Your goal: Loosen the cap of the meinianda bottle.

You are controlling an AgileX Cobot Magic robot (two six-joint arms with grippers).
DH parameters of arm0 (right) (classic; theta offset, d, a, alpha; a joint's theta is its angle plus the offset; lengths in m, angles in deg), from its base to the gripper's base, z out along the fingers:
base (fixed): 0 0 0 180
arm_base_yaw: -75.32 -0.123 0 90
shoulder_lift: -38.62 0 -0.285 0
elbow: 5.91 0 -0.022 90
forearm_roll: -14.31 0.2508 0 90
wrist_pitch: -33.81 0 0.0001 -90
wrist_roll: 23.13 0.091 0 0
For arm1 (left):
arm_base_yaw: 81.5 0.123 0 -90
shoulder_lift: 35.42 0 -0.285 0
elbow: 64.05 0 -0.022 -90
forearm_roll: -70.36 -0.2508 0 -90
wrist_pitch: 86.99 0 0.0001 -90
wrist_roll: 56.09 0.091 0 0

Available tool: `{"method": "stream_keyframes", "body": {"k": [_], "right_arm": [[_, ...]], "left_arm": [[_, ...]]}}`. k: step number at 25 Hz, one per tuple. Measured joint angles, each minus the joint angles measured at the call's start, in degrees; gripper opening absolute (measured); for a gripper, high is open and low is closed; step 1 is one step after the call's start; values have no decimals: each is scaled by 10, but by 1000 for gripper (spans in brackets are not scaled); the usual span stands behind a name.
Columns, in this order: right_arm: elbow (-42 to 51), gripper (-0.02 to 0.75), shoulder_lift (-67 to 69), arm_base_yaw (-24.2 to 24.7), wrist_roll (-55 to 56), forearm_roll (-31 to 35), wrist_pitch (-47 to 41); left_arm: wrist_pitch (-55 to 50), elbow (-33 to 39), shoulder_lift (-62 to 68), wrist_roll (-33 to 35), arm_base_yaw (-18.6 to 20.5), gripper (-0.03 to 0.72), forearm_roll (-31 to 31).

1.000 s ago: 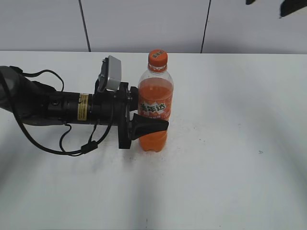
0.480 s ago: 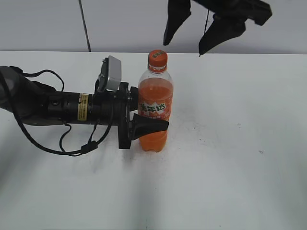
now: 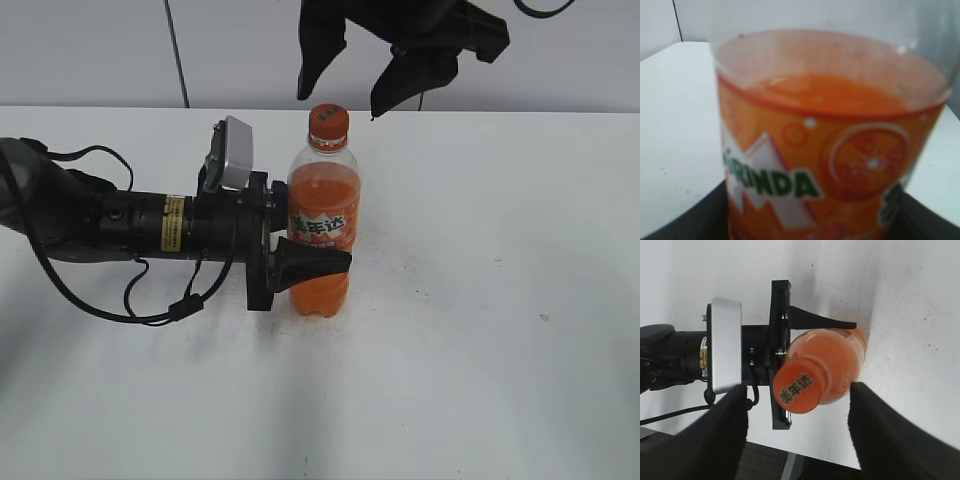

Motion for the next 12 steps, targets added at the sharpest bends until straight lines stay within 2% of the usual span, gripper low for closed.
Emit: {"method": "stream_keyframes", "body": {"k": [12], "right_arm": [[0, 468, 29, -18, 1, -15, 10]], "left_arm": [[0, 0, 0, 0, 0, 422, 0]]}}
